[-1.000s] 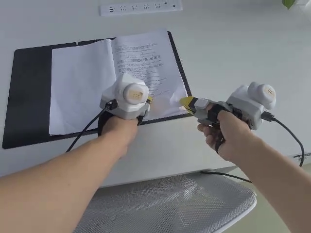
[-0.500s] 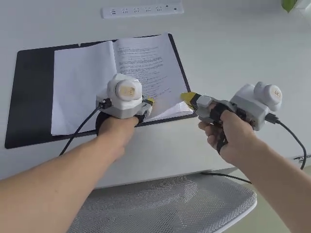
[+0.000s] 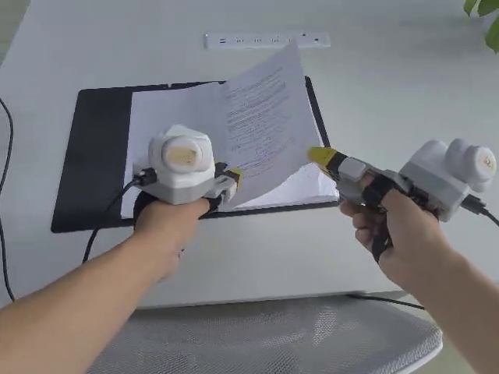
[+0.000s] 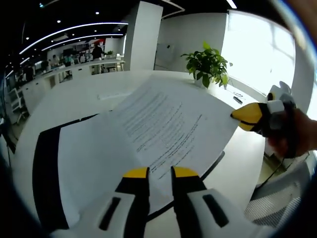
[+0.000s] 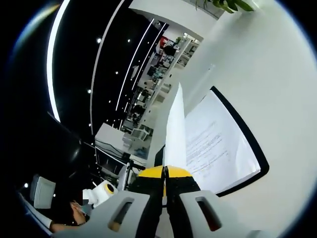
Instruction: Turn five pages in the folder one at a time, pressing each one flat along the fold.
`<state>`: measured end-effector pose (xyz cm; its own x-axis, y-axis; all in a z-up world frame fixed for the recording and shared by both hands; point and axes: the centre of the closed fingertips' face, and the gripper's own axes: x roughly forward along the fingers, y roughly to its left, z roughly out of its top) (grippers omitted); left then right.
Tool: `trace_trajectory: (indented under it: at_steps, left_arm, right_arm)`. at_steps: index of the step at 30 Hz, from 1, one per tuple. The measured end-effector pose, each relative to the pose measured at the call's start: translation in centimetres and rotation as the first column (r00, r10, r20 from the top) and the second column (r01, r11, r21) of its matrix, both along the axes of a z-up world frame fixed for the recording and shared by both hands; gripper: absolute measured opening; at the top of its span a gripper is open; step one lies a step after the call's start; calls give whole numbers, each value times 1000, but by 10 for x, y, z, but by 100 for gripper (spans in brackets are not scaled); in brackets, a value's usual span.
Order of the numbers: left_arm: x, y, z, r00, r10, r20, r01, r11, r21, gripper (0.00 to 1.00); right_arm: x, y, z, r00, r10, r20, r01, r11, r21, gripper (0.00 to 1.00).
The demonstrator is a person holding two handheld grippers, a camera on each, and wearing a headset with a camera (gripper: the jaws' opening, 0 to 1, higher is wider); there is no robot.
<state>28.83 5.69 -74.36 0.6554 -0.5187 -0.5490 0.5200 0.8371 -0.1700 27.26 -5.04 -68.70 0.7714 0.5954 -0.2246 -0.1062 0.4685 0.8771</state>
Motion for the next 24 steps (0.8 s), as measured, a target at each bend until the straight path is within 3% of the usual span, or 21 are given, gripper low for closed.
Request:
trace_trajectory:
  at_steps: [8,14,18,24]
  left_arm:
    - [-14,40,21,999,53,6,-53,998,-37,18]
    - [-23,69,29,996,87,5,-87,995,-49,21]
    - [-31,87,34,994,108,4,-108,993,-53,21]
    - [-41,114,37,991,135,2,-134,990,-38,20]
  right_arm:
    - [-1,42,30,995,79,61,-79,997,8,0]
    - [0,77,43,985,149,92,-150,989,3,0]
    - [1,99,45,977,189,99,-190,982,1,0]
    - [2,131,37,970,232,79,-232,973,-10,0]
